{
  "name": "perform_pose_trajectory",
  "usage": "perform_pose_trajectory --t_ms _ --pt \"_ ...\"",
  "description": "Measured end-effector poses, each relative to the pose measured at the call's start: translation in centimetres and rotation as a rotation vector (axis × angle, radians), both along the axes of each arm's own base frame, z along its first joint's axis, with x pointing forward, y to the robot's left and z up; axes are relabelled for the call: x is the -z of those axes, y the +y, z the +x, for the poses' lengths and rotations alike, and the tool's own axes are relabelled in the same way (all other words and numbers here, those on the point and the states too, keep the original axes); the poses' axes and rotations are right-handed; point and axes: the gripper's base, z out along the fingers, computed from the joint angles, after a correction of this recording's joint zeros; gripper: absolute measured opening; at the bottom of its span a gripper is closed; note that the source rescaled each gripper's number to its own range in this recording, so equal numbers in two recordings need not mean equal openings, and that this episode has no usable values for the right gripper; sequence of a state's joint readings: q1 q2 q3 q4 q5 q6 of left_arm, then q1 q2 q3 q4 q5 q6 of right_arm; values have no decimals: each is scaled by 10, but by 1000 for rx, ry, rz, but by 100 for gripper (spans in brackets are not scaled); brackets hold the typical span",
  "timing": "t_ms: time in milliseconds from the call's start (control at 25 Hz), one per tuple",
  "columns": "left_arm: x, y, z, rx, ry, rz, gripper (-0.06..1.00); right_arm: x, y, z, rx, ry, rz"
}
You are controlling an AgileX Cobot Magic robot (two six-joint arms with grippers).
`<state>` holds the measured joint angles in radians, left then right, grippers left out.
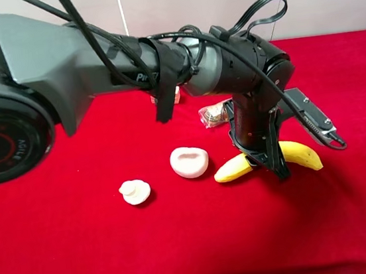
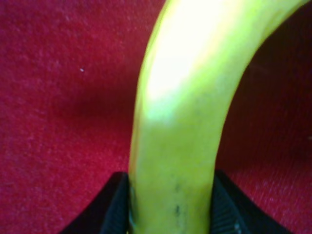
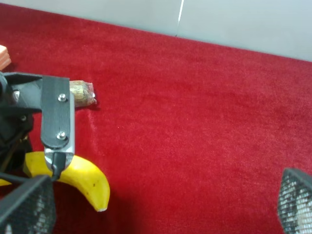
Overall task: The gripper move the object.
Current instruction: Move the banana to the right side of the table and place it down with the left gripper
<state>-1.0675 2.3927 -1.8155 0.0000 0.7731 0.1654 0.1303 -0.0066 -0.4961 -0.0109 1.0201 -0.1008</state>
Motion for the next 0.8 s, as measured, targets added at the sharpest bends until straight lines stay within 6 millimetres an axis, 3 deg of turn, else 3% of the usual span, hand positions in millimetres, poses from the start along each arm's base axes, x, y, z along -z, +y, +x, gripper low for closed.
perform_pose_trajectory --t_ms 800 --pt "1 0 0 -2 2 2 0 0 0 0 0 0 0"
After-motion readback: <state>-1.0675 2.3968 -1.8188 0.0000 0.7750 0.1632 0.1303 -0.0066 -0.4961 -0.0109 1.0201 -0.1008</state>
